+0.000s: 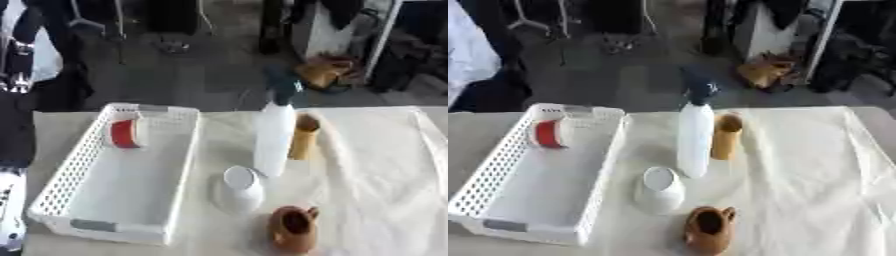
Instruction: Pick up objects on the table and place them in the box.
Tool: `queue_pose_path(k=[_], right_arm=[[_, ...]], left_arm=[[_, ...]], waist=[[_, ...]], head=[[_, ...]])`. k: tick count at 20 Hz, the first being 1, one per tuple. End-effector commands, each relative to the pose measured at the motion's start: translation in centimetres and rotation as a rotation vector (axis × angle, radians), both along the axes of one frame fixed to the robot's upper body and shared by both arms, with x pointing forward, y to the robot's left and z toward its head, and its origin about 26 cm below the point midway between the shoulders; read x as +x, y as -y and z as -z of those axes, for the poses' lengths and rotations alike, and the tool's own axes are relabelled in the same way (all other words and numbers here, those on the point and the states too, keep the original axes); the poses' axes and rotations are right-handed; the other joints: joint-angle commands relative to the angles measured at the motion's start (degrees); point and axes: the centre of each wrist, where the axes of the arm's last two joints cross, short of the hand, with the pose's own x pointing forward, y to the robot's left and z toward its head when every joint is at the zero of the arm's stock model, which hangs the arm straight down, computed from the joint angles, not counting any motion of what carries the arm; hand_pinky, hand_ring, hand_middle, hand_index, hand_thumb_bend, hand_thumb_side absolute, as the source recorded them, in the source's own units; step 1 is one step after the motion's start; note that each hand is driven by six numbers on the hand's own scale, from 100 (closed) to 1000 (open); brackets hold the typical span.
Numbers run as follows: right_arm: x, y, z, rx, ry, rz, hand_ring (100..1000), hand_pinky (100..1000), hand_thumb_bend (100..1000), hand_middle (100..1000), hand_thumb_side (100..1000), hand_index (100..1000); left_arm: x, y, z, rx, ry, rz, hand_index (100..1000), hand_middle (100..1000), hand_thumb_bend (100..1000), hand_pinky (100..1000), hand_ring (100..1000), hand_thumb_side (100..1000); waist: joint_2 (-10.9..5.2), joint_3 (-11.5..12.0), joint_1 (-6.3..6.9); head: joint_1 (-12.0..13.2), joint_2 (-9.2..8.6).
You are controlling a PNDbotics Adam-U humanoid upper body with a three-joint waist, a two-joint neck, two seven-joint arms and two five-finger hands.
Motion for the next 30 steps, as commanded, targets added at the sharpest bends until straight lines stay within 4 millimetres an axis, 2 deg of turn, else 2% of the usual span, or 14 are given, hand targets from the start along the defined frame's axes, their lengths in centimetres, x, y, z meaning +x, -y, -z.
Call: queue_pose_path(k=[1,9,14,18,23,30], right_arm=[[-0.3,0.1,-1.0,-0.022,0.028,0.007,926,782,100,868,1000,907],[-0.3,0.1,-0.9,-0.018,0.026,0.006,928,784,100,869,1000,909],[-0.4,0.1,-1.2,-0.034,-0.006,0.004,942,821,100,896,1000,921],[-0.6,0.2,-2.7,-0.076,-0.245,0.026,941,831,100,899,1000,925],[-0.8,-0.2,-5.3,-0.175,-0.699,0.048,936,830,100,903,1000,926],[-0.7,-2.1,-8.3,-0.388,-1.111,0.022,939,823,100,905,1000,957]], left_arm=[[-0.3,-0.2,-0.7,0.019,0.03,-0.009,904,853,100,931,905,885],[-0.3,-0.2,-0.6,0.022,0.031,-0.011,904,853,100,930,905,886],[-0.3,-0.2,-0.6,0.028,0.024,-0.011,904,854,100,931,906,888],[-0.3,-0.2,-0.5,0.037,0.012,-0.01,904,854,100,931,906,891],[-0.3,-0.1,-0.1,0.05,-0.018,-0.003,904,853,100,931,906,890],[-0.3,0.2,0.3,0.06,-0.045,0.011,903,849,100,929,904,877]], waist=[[-0.86,0.0,-0.08],[-0.78,0.0,-0.07],[-0.97,0.2,-0.41],[-1.57,0.1,-1.02],[-3.08,-0.2,-1.81],[-5.32,-0.1,-2.42]], head=[[-0.1,-0.75],[-0.2,-0.86],[-0.3,0.09],[-0.5,1.69],[-0.6,5.11],[0.3,6.59]])
